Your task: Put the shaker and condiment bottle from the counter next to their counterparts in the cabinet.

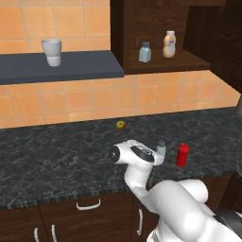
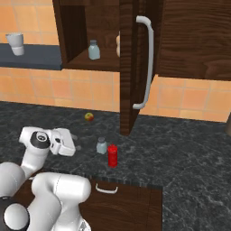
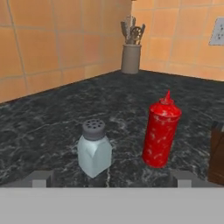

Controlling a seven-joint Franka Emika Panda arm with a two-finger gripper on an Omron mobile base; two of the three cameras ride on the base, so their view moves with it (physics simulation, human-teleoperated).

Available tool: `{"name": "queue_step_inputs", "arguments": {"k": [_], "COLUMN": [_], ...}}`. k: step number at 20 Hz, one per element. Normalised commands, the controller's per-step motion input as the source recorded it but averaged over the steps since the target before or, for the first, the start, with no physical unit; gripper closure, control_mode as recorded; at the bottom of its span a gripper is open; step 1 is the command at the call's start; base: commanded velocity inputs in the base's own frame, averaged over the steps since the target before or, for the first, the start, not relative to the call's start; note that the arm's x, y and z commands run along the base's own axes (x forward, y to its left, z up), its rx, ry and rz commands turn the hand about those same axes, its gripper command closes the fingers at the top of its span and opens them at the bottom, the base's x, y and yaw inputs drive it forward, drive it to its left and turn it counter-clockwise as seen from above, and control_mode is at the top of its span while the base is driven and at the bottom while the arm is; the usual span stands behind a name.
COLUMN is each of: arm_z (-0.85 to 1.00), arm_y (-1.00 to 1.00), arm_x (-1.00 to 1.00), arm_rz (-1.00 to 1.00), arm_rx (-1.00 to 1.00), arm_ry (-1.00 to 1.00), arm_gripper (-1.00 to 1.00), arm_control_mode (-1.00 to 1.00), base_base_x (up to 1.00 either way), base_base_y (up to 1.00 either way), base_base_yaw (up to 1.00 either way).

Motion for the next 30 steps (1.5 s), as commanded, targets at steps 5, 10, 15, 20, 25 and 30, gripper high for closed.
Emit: {"name": "queue_step_inputs", "arguments": {"k": [5,10,15,20,25,30], "arm_z": [-0.29,-0.32,-0.4,-0.26,-0.23,-0.3], "arm_y": [-0.38,-0.22,-0.22,-0.27,-0.31,-0.29], "arm_x": [0.03,0.29,0.4,0.18,0.25,0.19], "arm_rz": [-0.11,-0.05,-0.02,-0.03,-0.02,-0.01], "arm_rx": [0.01,0.0,0.0,0.0,0.0,0.0], "arm_ry": [-0.02,-0.08,-0.08,-0.04,-0.03,-0.04], "arm_gripper": [-1.0,-1.0,-1.0,-1.0,-1.0,-1.0], "arm_control_mode": [-1.0,-1.0,-1.0,-1.0,-1.0,-1.0], "base_base_x": [0.0,0.0,0.0,0.0,0.0,0.0], "base_base_y": [0.0,0.0,0.0,0.0,0.0,0.0], "base_base_yaw": [0.0,0.0,0.0,0.0,0.0,0.0]}}
